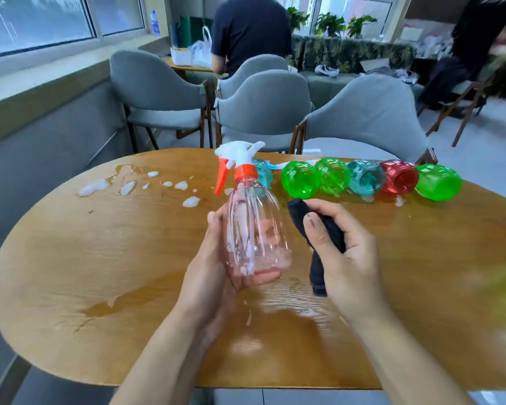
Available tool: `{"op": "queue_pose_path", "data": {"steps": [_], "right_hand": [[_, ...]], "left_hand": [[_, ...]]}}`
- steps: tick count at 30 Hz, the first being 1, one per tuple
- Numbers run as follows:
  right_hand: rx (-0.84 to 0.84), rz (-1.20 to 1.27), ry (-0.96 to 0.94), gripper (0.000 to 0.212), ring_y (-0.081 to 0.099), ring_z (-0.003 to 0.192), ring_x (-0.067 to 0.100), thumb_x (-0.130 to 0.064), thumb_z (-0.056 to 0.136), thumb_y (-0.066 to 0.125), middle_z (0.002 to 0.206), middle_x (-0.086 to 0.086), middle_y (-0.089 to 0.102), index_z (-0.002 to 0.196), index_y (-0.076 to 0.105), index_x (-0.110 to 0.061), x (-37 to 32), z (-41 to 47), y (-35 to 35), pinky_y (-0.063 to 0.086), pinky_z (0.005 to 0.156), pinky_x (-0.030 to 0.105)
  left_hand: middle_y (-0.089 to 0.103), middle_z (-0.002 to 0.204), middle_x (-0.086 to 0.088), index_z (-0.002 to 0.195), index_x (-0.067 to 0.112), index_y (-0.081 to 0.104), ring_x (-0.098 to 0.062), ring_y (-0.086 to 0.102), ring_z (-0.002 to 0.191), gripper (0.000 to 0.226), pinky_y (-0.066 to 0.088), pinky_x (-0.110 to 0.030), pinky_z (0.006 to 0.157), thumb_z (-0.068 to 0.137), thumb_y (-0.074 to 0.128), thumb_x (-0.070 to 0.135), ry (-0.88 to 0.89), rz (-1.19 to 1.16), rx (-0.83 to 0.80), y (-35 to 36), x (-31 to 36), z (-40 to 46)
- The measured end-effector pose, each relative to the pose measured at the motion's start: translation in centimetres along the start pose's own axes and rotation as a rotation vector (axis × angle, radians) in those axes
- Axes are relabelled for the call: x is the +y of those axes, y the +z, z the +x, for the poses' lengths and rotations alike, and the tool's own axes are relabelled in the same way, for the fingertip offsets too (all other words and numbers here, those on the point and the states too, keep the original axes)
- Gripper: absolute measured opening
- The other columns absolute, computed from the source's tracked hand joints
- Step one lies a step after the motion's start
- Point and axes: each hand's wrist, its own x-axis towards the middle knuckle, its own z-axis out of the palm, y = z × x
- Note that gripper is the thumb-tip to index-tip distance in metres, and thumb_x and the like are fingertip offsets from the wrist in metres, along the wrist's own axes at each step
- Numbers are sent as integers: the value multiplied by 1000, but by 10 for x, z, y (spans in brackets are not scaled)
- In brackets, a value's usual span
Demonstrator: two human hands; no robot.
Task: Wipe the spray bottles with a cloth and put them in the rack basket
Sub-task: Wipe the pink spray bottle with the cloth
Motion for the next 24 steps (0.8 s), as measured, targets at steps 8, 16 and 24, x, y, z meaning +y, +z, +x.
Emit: {"op": "queue_pose_path", "data": {"steps": [8, 16, 24], "right_hand": [[58, 73, 20, 11, 55, 62, 13, -32, 100, 65, 78, -4, 68, 102, 74, -38, -4, 0, -4, 45, 59, 18], [-10, -238, -166, 23, 65, 105, 17, -36, 103, 62, 107, -3, 61, 121, 76, -29, 2, 13, 12, 51, 91, 27], [-293, -458, -445, 32, 58, 92, 16, -33, 106, 61, 107, 1, 51, 136, 71, -28, 16, -21, 16, 54, 76, 34]], "left_hand": [[70, 141, -1, 147, 43, 58, -32, 71, 124, 53, 63, -48, 85, 98, 64, 60, 130, 98, -2, 8, -9, -16], [64, 150, 8, 149, 41, 58, -23, 62, 138, 44, 46, -64, 115, 106, 51, 48, 215, 250, 55, 10, -10, -23], [67, 144, 1, 148, 42, 58, -28, 65, 134, 38, 49, -71, 106, 112, 46, 44, 139, 178, 144, -5, -17, -28]]}}
